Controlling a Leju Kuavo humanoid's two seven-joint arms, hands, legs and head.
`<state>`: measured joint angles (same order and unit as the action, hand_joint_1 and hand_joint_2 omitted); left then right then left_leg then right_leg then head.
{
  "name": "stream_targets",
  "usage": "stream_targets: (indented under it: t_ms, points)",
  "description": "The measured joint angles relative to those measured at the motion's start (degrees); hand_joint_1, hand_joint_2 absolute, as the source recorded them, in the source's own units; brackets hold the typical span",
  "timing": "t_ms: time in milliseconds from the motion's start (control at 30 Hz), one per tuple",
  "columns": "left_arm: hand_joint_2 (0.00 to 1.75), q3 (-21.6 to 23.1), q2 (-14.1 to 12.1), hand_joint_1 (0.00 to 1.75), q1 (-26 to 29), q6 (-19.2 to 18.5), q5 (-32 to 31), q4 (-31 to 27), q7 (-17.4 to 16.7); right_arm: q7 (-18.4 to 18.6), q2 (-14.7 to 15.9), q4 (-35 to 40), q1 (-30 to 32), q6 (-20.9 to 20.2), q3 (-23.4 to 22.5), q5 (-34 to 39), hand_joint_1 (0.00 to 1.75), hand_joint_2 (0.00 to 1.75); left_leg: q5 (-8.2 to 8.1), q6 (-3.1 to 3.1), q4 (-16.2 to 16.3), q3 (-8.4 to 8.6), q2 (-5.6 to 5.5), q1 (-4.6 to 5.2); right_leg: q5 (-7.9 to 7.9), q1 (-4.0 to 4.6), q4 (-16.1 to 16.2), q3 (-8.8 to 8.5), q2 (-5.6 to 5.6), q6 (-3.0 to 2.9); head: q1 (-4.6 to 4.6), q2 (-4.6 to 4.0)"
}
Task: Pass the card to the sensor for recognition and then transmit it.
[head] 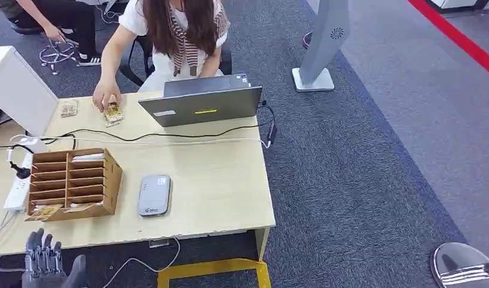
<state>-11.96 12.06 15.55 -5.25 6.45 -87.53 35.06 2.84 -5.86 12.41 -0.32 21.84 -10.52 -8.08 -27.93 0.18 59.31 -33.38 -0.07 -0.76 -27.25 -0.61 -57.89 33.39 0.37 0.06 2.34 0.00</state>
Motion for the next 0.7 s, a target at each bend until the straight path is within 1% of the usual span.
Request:
stream_targets:
  t_ms: [133,200,300,467,700]
  points:
    - [1.75,1.4,-1.0,0.0,-2.1,4.1,-4.7,-1.9,-0.6,0.8,-0.2,-0.1,-0.2,-0.3,0.9,-1.8,0.0,1.75,0.0,0.0,0.0,0.02,0.01,0.01,0.0,0.0,0.0,0.0,0.01,0.0,0.0,0.0]
    - [1.75,1.9,-1.6,0.0,-3.4,5.6,-7.0,-1.9,-1.5,1.2,-0.2,-0.3,-0.4,-0.5,1.3,-2.5,0.0,1.75,0.01,0.0,0.0,0.03,0.03,0.0,0.0,0.0,0.0,0.0,0.02,0.0,0.0,0.0]
    - [1.75,3.1,-2.8,0.0,-7.3,8.3,-11.8,-1.3,-3.3,1.6,-0.2,-0.5,-0.6,-1.0,2.2,-3.9,0.0,1.75,0.03,0.0,0.0,0.03,-0.01,0.0,0.01,0.0,0.0,-0.02,0.01,-0.01,0.0,0.0]
    - [1.75,4.8,-4.2,0.0,-12.2,11.2,-18.5,1.6,-6.3,2.2,-0.2,-0.6,-0.7,-1.5,3.2,-5.4,0.0,1.75,0.04,0.0,0.0,0.04,0.01,0.01,0.02,0.0,0.0,-0.02,0.02,-0.01,0.0,0.0]
    - [1.75,7.4,-6.1,0.0,-20.5,14.1,-27.5,8.0,-10.7,3.0,-0.2,-0.8,-1.0,-2.6,4.4,-7.2,0.0,1.75,0.04,0.0,0.1,0.04,0.01,0.02,0.04,-0.01,0.0,-0.02,0.03,0.01,0.0,0.0]
